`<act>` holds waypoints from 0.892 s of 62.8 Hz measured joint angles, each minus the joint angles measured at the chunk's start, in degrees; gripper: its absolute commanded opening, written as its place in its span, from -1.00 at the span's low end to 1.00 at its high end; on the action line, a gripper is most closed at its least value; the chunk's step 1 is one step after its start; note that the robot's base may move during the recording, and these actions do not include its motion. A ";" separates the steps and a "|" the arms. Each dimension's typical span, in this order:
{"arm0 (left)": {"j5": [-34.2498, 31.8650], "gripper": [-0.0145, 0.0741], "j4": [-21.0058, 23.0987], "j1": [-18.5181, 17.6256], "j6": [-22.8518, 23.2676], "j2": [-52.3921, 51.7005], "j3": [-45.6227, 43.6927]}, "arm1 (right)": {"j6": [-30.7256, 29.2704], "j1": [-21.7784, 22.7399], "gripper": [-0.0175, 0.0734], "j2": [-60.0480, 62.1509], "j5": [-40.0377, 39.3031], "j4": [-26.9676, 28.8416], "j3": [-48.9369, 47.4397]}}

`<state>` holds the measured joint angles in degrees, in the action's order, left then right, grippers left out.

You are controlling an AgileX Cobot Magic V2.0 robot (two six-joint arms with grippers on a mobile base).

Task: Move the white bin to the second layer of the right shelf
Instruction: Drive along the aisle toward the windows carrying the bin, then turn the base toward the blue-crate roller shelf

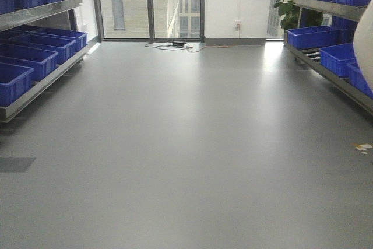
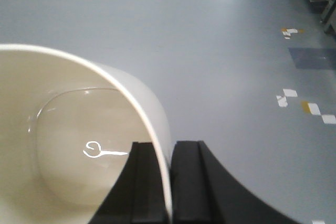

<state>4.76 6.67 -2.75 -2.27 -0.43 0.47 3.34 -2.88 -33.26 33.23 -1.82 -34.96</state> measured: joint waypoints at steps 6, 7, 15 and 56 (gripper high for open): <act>0.00 -0.48 0.00 0.00 0.00 0.00 0.00 | 0.00 0.00 -0.49 0.00 0.00 0.00 0.00; 0.00 -0.48 0.00 0.00 0.00 0.00 0.00 | 0.00 0.00 -0.49 0.00 0.00 0.00 0.00; 0.00 -0.48 0.00 0.00 0.00 0.00 0.00 | 0.00 0.00 -0.49 0.00 0.00 0.00 0.00; 0.00 -0.48 0.00 0.00 0.00 0.00 0.00 | 0.00 0.00 -0.49 0.00 0.00 0.00 0.00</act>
<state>4.76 6.67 -2.75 -2.27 -0.43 0.47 3.34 -2.88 -33.26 33.23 -1.82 -34.96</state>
